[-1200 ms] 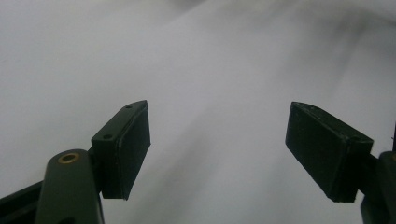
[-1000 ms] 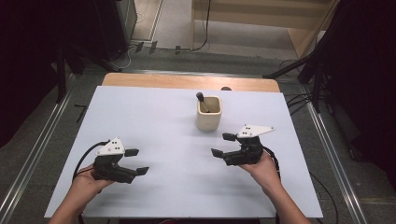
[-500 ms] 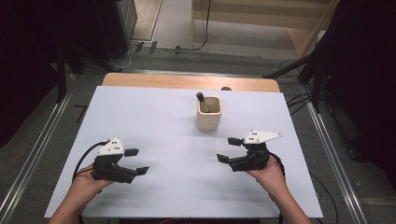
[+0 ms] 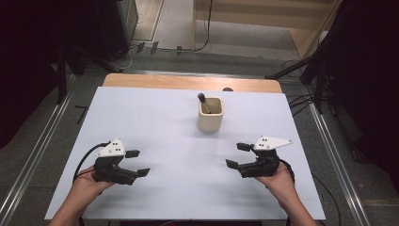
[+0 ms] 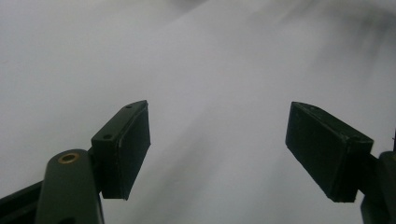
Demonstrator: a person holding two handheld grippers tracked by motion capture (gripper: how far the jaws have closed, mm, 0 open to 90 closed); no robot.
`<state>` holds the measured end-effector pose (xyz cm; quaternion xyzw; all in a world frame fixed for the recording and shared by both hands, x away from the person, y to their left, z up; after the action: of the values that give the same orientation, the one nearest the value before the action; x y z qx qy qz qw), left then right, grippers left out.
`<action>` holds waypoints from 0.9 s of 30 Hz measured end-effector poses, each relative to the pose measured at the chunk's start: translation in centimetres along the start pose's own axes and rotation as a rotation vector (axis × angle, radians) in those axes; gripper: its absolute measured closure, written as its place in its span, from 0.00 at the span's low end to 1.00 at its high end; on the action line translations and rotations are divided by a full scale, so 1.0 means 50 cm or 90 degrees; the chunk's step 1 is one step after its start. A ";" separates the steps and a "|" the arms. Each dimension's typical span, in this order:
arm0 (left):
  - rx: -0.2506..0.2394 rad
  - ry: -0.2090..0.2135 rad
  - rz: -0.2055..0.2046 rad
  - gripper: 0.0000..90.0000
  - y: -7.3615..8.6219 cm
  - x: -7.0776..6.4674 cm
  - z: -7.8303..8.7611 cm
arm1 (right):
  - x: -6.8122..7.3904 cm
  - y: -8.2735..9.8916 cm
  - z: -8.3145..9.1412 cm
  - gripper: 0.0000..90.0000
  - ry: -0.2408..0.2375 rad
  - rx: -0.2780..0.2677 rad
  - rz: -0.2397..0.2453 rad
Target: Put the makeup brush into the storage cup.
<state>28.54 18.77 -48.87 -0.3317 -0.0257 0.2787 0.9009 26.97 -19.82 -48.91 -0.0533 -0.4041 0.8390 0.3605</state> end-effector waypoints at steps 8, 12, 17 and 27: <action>0.001 -0.002 0.000 0.25 0.000 0.001 0.000 | -0.003 0.011 0.016 0.24 0.008 -0.013 0.001; 0.001 -0.003 0.000 0.25 0.001 0.001 0.000 | -0.004 0.019 0.020 0.24 0.004 -0.010 0.001; 0.000 -0.004 0.000 0.25 0.001 0.002 0.000 | -0.006 0.029 0.023 0.24 0.009 -0.004 -0.004; -0.006 -0.005 0.002 0.25 0.000 0.002 0.004 | -0.008 0.035 0.023 0.24 0.009 0.000 -0.001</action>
<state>28.61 18.94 -48.73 -0.3353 -0.0299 0.2814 0.8986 25.83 -21.51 -49.50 -0.0591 -0.4014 0.8385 0.3638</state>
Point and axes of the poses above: each handheld gripper's, and its own axes: z roughly backward along the jaws, y roughly out of its underside, x roughly to its left, the point moved 5 cm from there along -z, roughly forward along the jaws, and after that the axes turned 11 degrees about x, right-handed, at the moved point
